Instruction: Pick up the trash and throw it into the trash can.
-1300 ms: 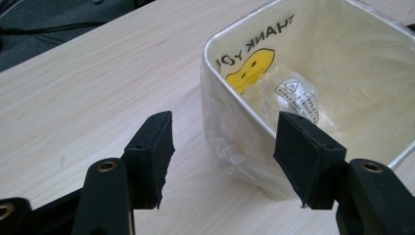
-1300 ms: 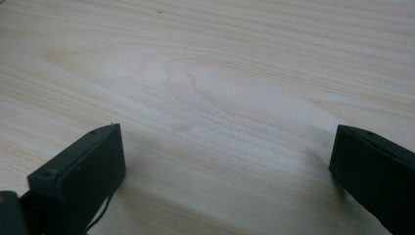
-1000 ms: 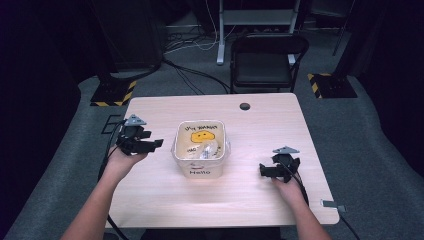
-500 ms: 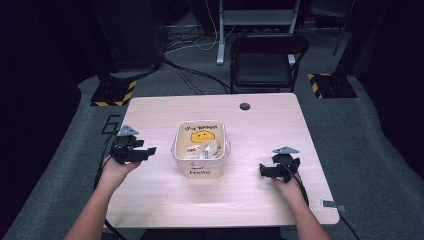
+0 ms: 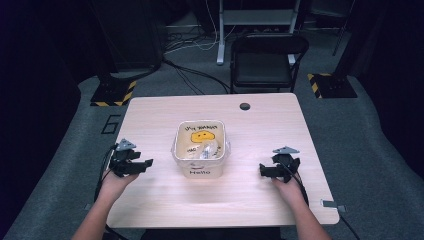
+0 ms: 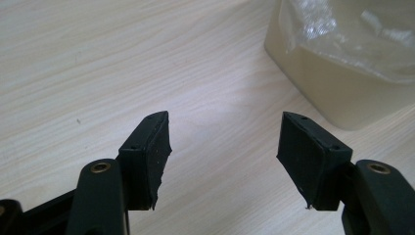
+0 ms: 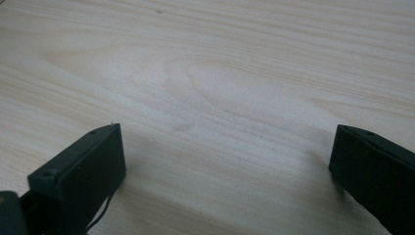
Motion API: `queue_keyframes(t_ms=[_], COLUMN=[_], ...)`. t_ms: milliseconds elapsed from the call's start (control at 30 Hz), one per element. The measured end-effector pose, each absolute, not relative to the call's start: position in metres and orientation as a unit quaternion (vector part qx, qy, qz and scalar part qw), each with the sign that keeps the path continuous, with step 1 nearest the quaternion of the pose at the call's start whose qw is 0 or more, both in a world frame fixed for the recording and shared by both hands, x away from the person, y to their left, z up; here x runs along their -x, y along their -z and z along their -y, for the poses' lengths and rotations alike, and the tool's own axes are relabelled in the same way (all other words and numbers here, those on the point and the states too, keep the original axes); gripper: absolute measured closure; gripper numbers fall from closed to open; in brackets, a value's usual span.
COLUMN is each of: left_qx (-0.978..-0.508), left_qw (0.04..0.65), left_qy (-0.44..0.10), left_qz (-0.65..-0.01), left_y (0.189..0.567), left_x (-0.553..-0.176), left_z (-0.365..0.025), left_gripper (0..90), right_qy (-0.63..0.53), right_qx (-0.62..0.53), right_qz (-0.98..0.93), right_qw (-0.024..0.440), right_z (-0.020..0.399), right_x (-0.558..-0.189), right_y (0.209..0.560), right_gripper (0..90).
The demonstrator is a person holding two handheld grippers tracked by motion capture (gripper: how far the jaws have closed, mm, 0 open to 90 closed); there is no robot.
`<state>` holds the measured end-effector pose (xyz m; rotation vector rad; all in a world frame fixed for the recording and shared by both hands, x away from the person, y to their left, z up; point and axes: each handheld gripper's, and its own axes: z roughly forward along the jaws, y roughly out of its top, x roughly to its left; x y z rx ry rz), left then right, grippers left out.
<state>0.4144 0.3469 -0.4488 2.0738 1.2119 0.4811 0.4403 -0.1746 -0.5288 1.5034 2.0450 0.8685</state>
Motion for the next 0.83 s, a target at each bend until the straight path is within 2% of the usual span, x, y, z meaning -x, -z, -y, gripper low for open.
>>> queue_keyframes(t_ms=[467,833], left_qx=[-0.785,-0.794], left_qw=[0.344,0.314], left_qy=[-0.180,-0.185], left_qz=[-0.483,-0.487], left_y=[0.484,0.504], left_x=[-0.408,-0.410], left_z=[-0.362,-0.373], left_gripper=[34.0,33.8], right_qy=[-0.315,-0.313], right_qx=[-0.546,-0.546], right_qz=[-0.742,-0.742], right_qw=[0.228,0.230], right_z=[0.174,0.174], right_x=[-0.440,-0.439], right_y=[0.529,0.529], right_gripper=[0.0,0.0])
